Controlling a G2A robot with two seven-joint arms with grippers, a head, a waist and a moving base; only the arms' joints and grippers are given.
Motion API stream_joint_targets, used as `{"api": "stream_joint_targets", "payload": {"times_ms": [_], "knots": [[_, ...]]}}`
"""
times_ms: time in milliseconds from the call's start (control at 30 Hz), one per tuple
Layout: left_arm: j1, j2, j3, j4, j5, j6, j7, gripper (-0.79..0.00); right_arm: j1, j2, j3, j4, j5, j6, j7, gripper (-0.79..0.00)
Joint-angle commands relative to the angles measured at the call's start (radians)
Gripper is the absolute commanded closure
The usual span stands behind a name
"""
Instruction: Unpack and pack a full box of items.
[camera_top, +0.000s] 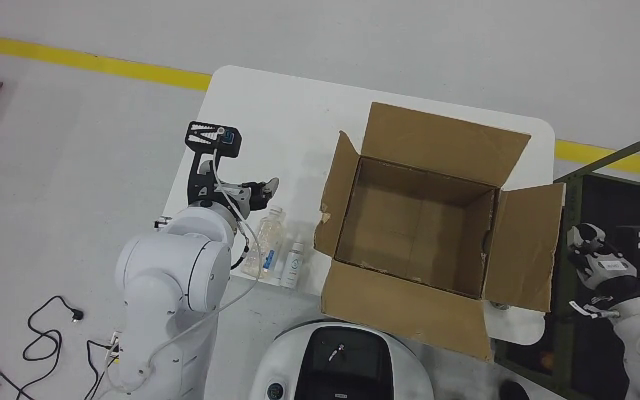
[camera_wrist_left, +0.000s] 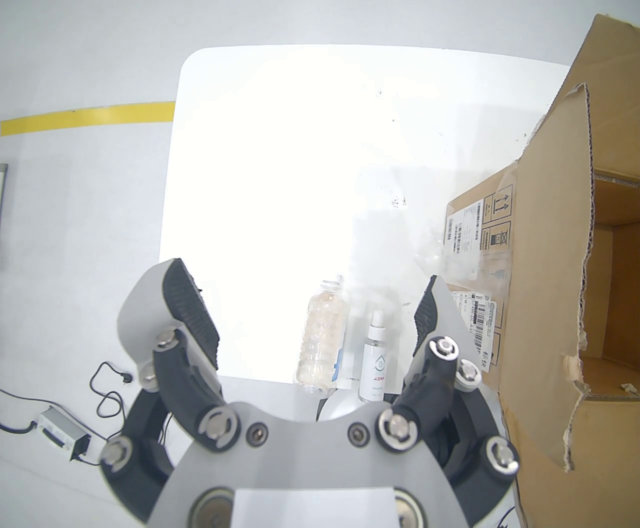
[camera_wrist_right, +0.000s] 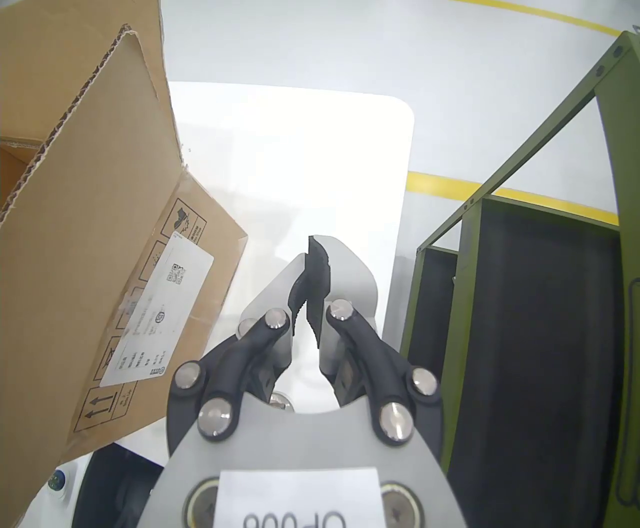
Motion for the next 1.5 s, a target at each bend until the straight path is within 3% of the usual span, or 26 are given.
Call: {"api": "stream_joint_targets", "payload": {"times_ms": [0, 333, 467, 967, 1033, 1133, 1333, 1467], "knots": [[0.0, 0.0, 0.0, 0.0, 0.0, 0.0, 0.0, -0.785, 0.014, -0.002, -0.011, 0.015, 0.02, 0.028, -0.033, 0.0], [0.0, 0.0, 0.0, 0.0, 0.0, 0.0, 0.0, -0.785, 0.072, -0.019, -0.065, 0.104, 0.038, 0.157, -0.345, 0.0], [0.0, 0.0, 0.0, 0.0, 0.0, 0.0, 0.0, -0.785, 0.093, -0.025, -0.092, 0.125, 0.034, 0.182, -0.419, 0.0], [0.0, 0.0, 0.0, 0.0, 0.0, 0.0, 0.0, -0.785, 0.093, -0.025, -0.092, 0.125, 0.034, 0.182, -0.419, 0.0], [0.019, 0.002, -0.01, -0.001, -0.007, -0.012, 0.045, -0.785, 0.093, -0.025, -0.092, 0.125, 0.034, 0.182, -0.419, 0.0], [0.033, 0.009, -0.033, -0.015, -0.008, -0.079, 0.053, -0.785, 0.093, -0.025, -0.092, 0.125, 0.034, 0.182, -0.419, 0.0], [0.077, 0.03, -0.088, -0.027, -0.109, -0.329, -0.049, -0.785, 0.093, -0.025, -0.092, 0.125, 0.034, 0.182, -0.419, 0.0], [0.122, 0.047, -0.099, -0.019, -0.197, -0.415, -0.077, -0.785, 0.093, -0.025, -0.092, 0.125, 0.034, 0.182, -0.419, 0.0]]}}
